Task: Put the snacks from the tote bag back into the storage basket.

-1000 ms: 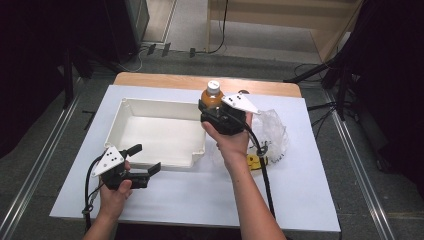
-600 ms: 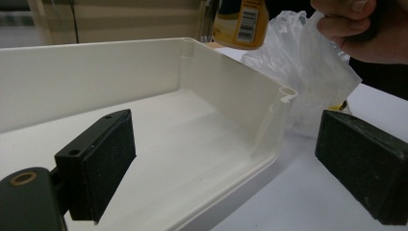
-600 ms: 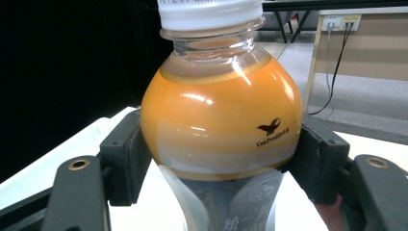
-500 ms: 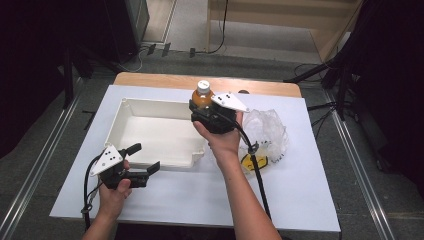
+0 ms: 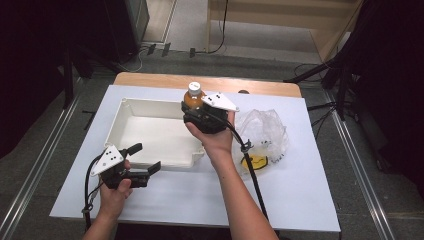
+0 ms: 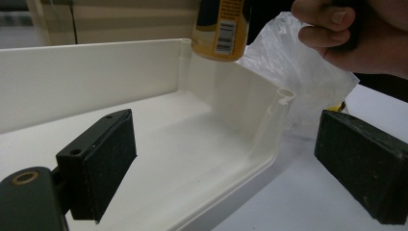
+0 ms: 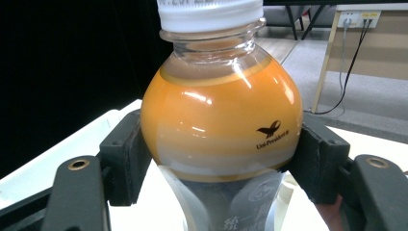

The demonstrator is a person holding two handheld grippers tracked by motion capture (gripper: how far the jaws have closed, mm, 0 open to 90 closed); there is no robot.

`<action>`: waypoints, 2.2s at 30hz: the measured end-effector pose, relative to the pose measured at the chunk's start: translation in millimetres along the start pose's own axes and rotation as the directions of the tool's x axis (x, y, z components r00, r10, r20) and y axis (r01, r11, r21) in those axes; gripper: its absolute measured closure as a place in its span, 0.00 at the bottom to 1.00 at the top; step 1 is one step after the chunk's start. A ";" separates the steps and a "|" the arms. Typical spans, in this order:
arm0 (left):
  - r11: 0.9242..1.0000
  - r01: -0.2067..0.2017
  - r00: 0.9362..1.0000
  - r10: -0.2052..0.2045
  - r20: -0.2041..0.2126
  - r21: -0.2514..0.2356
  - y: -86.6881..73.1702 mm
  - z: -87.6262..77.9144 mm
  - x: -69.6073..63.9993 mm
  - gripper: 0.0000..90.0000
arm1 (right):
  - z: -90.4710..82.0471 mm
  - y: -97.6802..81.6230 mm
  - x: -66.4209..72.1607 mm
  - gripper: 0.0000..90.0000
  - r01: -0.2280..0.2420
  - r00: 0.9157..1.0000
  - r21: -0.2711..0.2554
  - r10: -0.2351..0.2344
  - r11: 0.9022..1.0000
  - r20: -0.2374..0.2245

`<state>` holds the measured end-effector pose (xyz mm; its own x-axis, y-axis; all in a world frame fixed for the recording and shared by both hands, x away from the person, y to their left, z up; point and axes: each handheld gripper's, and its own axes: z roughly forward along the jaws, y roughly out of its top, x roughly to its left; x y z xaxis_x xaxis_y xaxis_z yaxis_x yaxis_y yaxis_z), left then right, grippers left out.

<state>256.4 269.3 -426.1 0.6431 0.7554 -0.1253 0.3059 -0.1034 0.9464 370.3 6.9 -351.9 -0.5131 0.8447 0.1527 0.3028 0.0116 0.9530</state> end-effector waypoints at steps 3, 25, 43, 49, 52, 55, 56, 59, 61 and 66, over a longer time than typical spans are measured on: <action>1.000 0.006 1.000 -0.006 0.001 -0.003 0.3 -0.3 0.0 0.09 | 2.6 -2.4 1.4 0.35 -0.004 1.000 0.003 0.004 1.000 -0.007; 1.000 0.015 1.000 -0.015 0.006 -0.009 0.4 -0.3 1.6 0.09 | 16.3 -28.9 -0.6 0.35 0.000 1.000 0.070 -0.001 0.998 0.017; 1.000 0.016 1.000 -0.016 0.008 -0.001 -0.3 1.0 0.3 0.09 | 24.5 -57.6 -6.8 0.35 0.005 1.000 0.139 -0.008 0.990 0.025; 1.000 0.016 1.000 -0.016 0.007 -0.001 -0.3 0.7 0.2 0.09 | 25.6 -65.1 -6.5 0.35 0.014 1.000 0.151 -0.017 0.988 0.020; 1.000 0.012 1.000 -0.012 0.007 0.001 -0.3 0.9 -0.3 0.09 | 25.7 -65.2 -6.2 0.35 0.017 1.000 0.152 -0.020 0.988 0.016; 1.000 0.011 1.000 -0.011 0.005 0.003 -0.3 0.8 -0.6 0.09 | 25.6 -64.2 -5.9 0.34 0.008 1.000 0.160 -0.011 0.987 0.016; 1.000 0.012 1.000 -0.013 0.005 0.003 -0.5 1.0 -0.3 0.09 | 24.9 -63.4 -6.3 0.32 0.000 1.000 0.159 -0.001 0.987 0.003; 1.000 0.015 1.000 -0.015 0.003 0.002 -0.7 0.9 0.0 0.09 | 17.4 -56.4 -5.7 0.28 -0.004 1.000 0.117 0.005 0.993 -0.003; 1.000 0.014 1.000 -0.014 0.003 0.003 -0.8 1.1 0.1 0.09 | 10.6 -50.0 -7.0 0.27 -0.003 1.000 0.097 0.004 0.995 -0.012; 1.000 0.007 1.000 -0.007 0.005 0.006 -0.5 1.9 -1.7 0.09 | -3.5 -40.1 -9.9 0.25 -0.022 1.000 0.089 0.022 0.996 -0.007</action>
<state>256.4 266.9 -426.9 0.6442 0.7531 -0.1334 0.3149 -0.1023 0.9436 360.4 -3.8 -390.7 -0.5114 0.8412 0.1757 0.3845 0.0411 0.9222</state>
